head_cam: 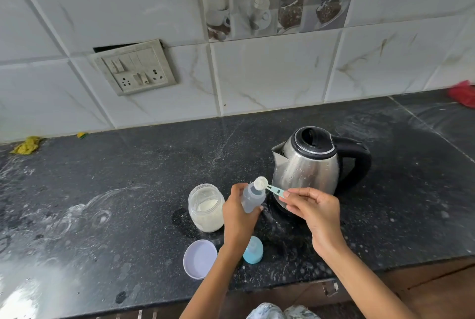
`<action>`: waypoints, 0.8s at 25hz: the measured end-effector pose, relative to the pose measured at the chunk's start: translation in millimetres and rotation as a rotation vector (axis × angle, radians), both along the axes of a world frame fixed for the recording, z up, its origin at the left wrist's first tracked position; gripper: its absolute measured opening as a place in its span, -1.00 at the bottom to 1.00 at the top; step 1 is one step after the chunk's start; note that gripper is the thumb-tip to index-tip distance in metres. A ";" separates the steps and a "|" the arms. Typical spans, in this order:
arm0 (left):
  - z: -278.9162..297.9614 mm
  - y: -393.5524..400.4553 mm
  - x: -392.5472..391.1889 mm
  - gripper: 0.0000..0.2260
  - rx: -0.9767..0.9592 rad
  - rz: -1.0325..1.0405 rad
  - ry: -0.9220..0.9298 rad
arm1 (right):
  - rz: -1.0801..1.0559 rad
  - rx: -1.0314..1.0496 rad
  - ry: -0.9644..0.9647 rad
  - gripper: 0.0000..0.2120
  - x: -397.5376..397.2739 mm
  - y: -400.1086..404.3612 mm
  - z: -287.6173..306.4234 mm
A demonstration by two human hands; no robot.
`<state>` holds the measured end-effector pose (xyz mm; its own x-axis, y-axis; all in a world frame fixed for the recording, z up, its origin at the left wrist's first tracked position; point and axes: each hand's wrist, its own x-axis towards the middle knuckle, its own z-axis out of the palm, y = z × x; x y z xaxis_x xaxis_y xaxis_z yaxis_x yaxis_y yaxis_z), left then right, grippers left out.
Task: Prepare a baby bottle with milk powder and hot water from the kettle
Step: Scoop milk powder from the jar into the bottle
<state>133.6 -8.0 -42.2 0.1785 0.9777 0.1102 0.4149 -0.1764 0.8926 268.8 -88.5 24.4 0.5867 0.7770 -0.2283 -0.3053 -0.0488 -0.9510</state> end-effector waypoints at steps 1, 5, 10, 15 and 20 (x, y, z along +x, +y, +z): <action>2.0 1.4 0.0 -0.53 0.017 -0.002 0.013 | -0.003 -0.002 -0.015 -0.91 0.8 -0.1 -0.6; 8.5 2.1 -0.2 -0.53 0.087 -0.017 0.057 | -0.004 0.014 -0.094 -0.93 2.5 0.7 -1.2; 14.4 1.6 -2.5 -0.52 0.143 -0.045 0.110 | 0.013 0.038 -0.321 -0.94 5.4 2.0 -0.6; 14.9 -0.5 -4.7 -0.52 0.162 -0.068 0.106 | 0.111 0.073 -1.014 -0.88 6.2 6.9 -1.1; 11.2 -2.7 -4.2 -0.54 0.120 -0.081 0.055 | 0.253 0.208 -1.483 -0.79 8.2 9.1 3.5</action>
